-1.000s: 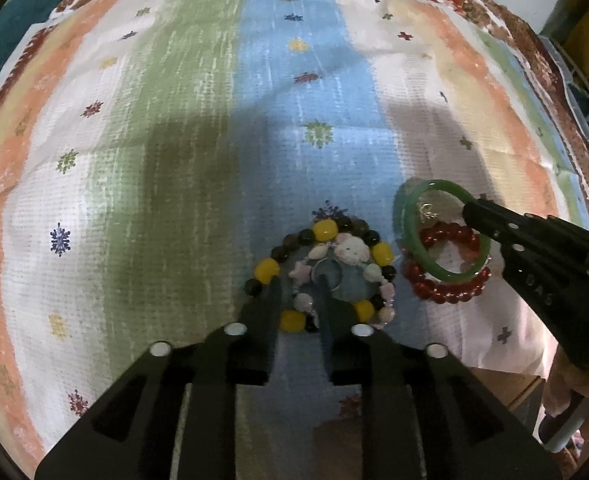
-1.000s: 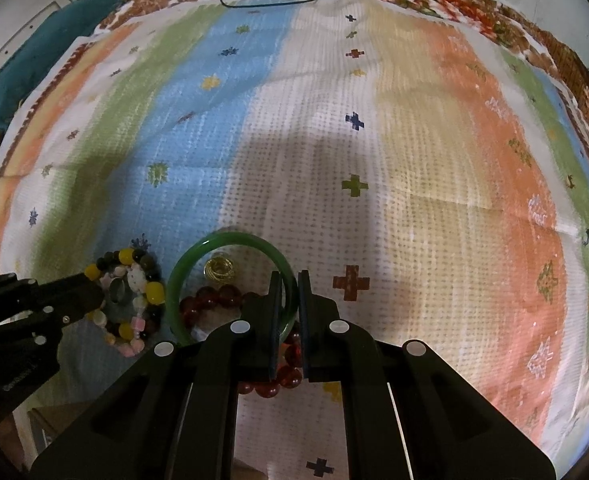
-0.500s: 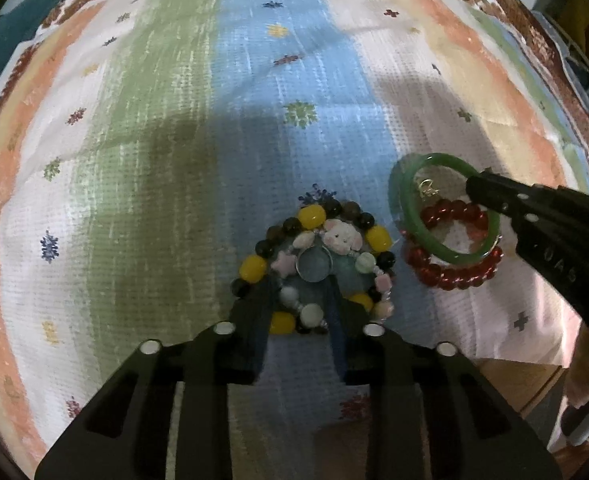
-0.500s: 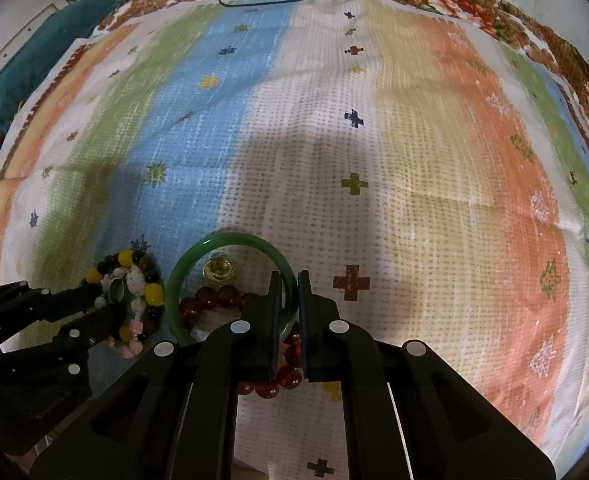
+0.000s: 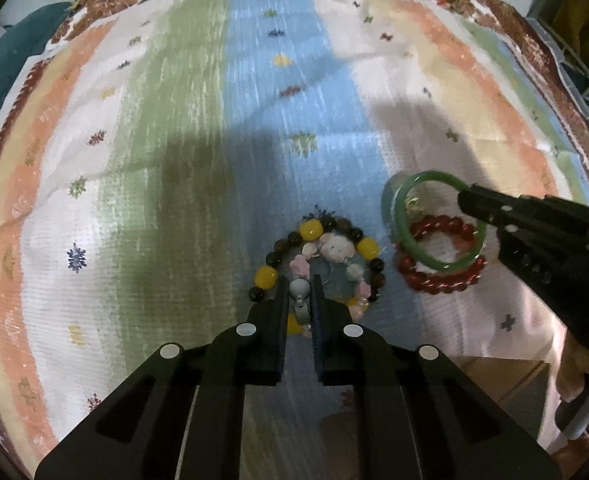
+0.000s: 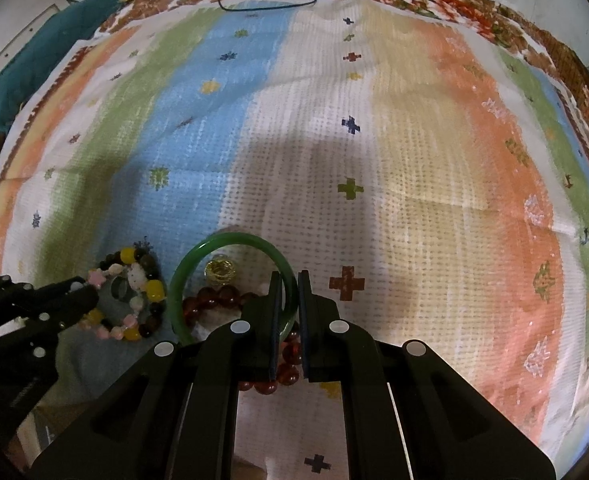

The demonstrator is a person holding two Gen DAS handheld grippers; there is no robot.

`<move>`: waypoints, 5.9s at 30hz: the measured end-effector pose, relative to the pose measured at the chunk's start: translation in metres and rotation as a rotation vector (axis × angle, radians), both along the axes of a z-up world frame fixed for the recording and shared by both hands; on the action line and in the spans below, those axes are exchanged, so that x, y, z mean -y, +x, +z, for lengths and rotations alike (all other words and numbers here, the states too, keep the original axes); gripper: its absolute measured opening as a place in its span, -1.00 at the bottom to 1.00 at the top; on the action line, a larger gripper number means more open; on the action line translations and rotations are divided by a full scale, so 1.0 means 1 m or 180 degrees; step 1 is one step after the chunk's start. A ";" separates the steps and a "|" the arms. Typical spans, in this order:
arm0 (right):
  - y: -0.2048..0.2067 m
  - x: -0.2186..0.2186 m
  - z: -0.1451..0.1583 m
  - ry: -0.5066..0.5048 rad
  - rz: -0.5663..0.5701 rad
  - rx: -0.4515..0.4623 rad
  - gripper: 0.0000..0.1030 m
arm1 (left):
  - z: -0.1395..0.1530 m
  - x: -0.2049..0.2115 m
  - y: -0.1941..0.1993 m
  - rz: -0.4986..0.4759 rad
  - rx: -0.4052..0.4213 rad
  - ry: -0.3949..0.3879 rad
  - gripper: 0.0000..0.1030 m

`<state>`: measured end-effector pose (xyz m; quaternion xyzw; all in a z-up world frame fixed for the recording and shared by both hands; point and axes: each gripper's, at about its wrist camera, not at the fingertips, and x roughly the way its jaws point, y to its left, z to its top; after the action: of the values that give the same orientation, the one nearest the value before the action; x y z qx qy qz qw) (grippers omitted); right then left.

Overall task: Organize jewelry
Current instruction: 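Lift both held bracelets and carry them over the silver tin, then open the right tool over the tin while the left tool releases its bracelet, then move both open tools toward the red and black-yellow bead bracelets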

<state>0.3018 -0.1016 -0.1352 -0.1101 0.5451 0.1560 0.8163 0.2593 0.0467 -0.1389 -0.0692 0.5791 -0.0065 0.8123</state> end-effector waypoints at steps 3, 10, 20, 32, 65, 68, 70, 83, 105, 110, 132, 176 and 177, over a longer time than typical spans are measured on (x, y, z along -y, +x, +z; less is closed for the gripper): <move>-0.004 0.001 0.007 -0.0013 0.0015 0.0052 -0.83 | 0.012 0.001 -0.002 0.0001 0.0072 -0.0034 -0.81; -0.017 0.009 0.021 -0.0028 0.0028 0.0126 -0.83 | 0.037 -0.001 -0.010 0.0035 0.0240 -0.0099 -0.81; -0.033 0.019 0.042 0.0078 -0.0027 0.0211 -0.83 | 0.062 0.000 -0.023 0.0092 0.0429 -0.0081 -0.81; -0.068 0.022 0.072 0.0210 0.0030 0.0350 -0.83 | 0.092 0.009 -0.046 0.0083 0.0615 -0.0038 -0.81; -0.141 0.043 0.115 0.0384 0.0129 0.0625 -0.83 | 0.143 0.042 -0.124 -0.0070 0.1046 -0.0154 -0.81; -0.149 0.045 0.116 0.0389 0.0140 0.0636 -0.83 | 0.145 0.044 -0.131 -0.0070 0.1072 -0.0162 -0.81; -0.153 0.046 0.114 0.0390 0.0137 0.0629 -0.83 | 0.146 0.046 -0.137 -0.0082 0.1089 -0.0157 -0.81; -0.177 0.047 0.110 0.0346 0.0222 0.0606 -0.82 | 0.140 0.055 -0.158 -0.0087 0.1033 -0.0114 -0.81; -0.155 0.055 0.100 0.0301 -0.0021 0.0486 0.23 | 0.131 0.015 -0.140 0.0354 0.1002 0.0002 0.49; -0.145 0.058 0.097 0.0314 -0.0116 0.0456 0.45 | 0.128 0.008 -0.132 0.0450 0.0971 0.0043 0.72; -0.107 0.062 0.090 0.0235 -0.0297 0.0624 0.61 | 0.103 -0.005 -0.097 0.0574 0.0853 0.0194 0.89; -0.049 0.041 0.037 0.0187 -0.0249 0.0203 0.61 | 0.027 -0.020 -0.030 0.0504 0.0302 0.0116 0.89; -0.048 0.041 0.036 0.0175 -0.0246 0.0201 0.61 | 0.025 -0.020 -0.029 0.0498 0.0282 0.0119 0.89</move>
<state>0.2537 -0.1421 -0.0988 -0.0712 0.5184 0.1357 0.8413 0.2308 0.0665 -0.1140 -0.0986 0.5354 0.0648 0.8363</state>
